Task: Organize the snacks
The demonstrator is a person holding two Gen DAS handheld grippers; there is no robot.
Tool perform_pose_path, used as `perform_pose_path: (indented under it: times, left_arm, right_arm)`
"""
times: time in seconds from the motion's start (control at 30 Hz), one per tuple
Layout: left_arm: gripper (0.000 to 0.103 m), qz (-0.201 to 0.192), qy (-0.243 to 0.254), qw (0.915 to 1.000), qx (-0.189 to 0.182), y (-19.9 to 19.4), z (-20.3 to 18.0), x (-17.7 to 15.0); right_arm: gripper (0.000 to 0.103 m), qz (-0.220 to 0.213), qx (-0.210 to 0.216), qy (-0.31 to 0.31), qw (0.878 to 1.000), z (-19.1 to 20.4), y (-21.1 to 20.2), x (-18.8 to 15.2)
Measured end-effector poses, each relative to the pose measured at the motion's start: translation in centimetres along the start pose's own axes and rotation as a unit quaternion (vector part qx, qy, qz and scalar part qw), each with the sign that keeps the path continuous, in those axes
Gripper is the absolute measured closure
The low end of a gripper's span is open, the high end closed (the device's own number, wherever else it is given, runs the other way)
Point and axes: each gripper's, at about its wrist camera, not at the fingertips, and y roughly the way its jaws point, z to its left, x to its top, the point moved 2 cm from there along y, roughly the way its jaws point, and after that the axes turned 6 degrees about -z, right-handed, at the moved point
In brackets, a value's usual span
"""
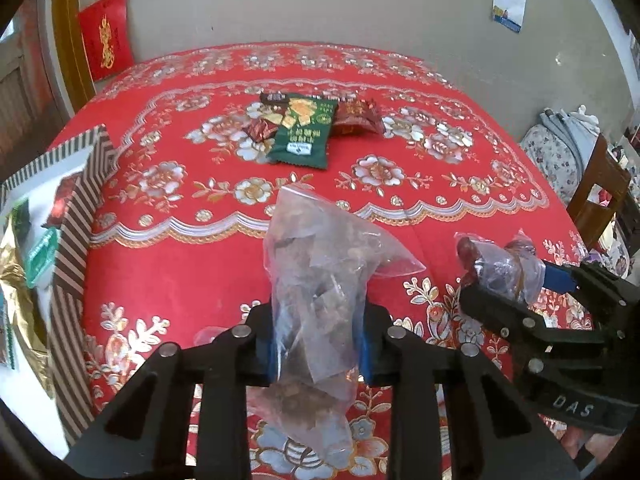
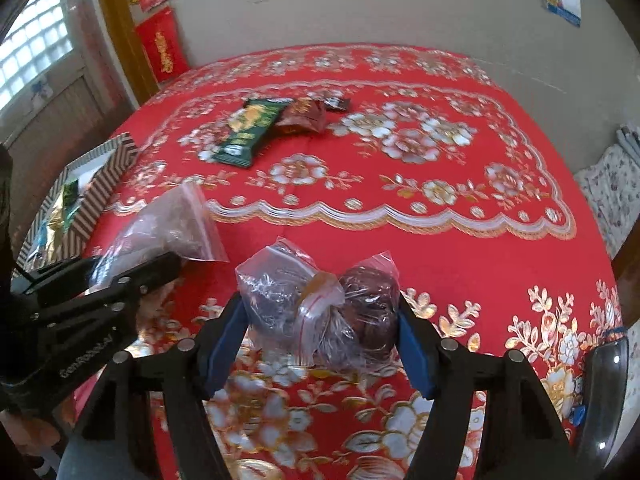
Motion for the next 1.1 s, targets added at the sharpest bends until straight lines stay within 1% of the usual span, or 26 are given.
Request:
perform_pose_path:
  times: [0.07,0.13,0.33,0.57,0.93,1.1]
  left_arm:
    - [0.072,-0.006,-0.001,1.0000,0.002,-0.6,0.3,0.2]
    - [0.072,-0.014,-0.001,0.9999,0.008,-1.3,0.8,0.5]
    - [0.072,-0.033,-0.007,0.9991,0.027,-3.2,3.0,1.3]
    - [0.072,-0.043,-0.021,0.9978,0.045,-4.8,5.9,1.3]
    - [0.072,-0.061,-0.054,0.9937,0.076,-7.8,11.6,1.2]
    - [0.072,-0.063,-0.074,0.9906,0.097,-9.1,14.7,0.5]
  right_arm:
    - [0.033,-0.004,0.004,-0.005,1.000,0.8,-0.3,0.4]
    - [0.038,-0.007,0.011,-0.013,1.000,1.7,-0.4,0.9]
    - [0.039,-0.015,0.029,-0.034,0.999,4.3,-0.4,1.9]
    - [0.041,-0.016,0.054,-0.052,0.997,7.5,0.0,2.8]
    - [0.041,-0.026,0.092,-0.092,0.991,13.4,-0.5,4.4]
    - [0.041,-0.027,0.110,-0.116,0.987,16.4,-0.6,4.7]
